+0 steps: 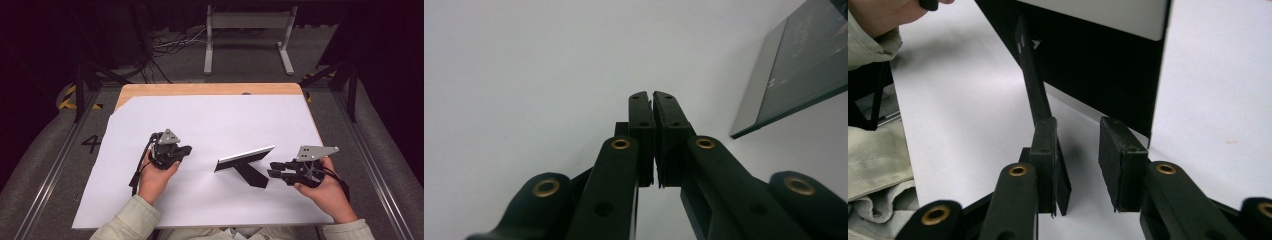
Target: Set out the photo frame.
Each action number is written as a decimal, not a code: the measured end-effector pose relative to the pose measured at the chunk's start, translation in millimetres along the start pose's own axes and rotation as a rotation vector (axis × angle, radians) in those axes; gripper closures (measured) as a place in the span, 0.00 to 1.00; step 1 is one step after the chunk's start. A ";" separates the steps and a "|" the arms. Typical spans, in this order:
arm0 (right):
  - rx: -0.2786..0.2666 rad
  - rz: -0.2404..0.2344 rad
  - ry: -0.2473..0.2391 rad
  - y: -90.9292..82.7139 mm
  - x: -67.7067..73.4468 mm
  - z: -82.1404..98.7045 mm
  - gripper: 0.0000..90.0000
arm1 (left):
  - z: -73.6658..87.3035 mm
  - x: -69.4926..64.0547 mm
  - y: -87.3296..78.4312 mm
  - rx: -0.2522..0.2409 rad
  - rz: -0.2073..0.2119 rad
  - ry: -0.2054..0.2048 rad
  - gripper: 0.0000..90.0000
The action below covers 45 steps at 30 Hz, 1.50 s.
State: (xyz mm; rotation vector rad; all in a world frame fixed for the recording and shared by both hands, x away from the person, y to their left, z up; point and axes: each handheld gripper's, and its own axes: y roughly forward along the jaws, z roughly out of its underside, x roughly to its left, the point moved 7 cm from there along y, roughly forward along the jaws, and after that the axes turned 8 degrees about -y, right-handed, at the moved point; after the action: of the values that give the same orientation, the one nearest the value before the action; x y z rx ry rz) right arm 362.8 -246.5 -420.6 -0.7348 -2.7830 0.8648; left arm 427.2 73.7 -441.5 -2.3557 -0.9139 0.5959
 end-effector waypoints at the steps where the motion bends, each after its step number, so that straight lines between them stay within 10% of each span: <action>1: 0.000 0.005 0.003 -1.6 -0.7 0.3 0.77 | -0.4 -0.5 0.7 -0.001 0.003 0.005 0.96; 20: -0.007 0.075 0.046 -16.1 -17.1 8.6 0.78 | -1.3 -22.8 46.9 0.069 0.116 -0.055 1.00; 45: -0.035 0.150 0.083 -33.4 -28.8 13.5 0.76 | 15.7 -46.1 74.5 0.246 0.182 0.015 1.00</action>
State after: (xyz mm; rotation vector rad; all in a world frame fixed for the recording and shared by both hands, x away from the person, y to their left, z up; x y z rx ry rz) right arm 370.6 -291.2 -412.5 -0.9723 -2.7046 0.7917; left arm 422.6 -0.7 -490.3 -2.2291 -0.5855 0.7174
